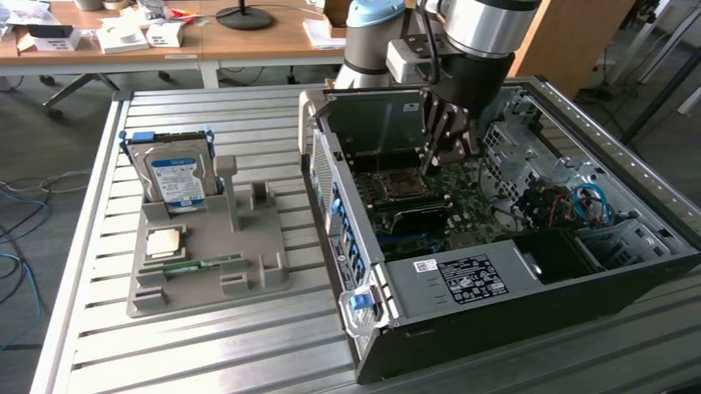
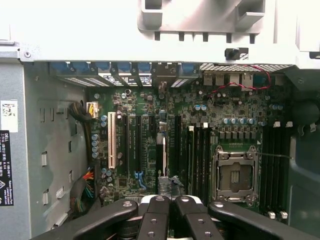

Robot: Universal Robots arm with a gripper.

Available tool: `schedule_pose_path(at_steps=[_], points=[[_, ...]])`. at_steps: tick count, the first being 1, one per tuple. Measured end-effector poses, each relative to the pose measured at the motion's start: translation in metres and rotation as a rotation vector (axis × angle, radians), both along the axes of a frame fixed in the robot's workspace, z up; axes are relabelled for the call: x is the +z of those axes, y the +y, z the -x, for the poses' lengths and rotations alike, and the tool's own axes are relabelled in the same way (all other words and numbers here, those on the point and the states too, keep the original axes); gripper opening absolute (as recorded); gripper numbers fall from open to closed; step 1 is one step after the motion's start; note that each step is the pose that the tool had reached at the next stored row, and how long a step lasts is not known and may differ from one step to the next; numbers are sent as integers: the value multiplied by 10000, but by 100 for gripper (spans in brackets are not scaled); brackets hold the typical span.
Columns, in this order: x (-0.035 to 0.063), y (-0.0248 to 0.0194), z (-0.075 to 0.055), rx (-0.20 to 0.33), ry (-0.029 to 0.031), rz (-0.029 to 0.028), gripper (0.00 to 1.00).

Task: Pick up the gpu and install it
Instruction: 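Press down on the gpu until it lock into place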

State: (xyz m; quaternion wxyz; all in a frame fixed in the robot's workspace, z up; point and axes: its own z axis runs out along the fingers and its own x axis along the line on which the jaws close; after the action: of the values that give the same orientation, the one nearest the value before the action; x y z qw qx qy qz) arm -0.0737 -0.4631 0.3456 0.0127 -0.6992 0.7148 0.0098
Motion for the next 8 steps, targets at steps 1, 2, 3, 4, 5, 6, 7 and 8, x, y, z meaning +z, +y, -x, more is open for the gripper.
schedule_pose_path(at_steps=[1, 2, 3, 4, 5, 6, 7, 8], points=[[-5, 0, 0, 0, 1, 0, 11], [-10, 0, 0, 0, 0, -1, 11], [-12, 0, 0, 0, 0, -1, 11], [-12, 0, 0, -1, 1, -1, 11], [-12, 0, 0, 0, 1, -1, 11], [-13, 0, 0, 0, 0, -2, 11], [-13, 0, 0, 0, 0, -2, 11], [-13, 0, 0, 0, 0, -2, 11]])
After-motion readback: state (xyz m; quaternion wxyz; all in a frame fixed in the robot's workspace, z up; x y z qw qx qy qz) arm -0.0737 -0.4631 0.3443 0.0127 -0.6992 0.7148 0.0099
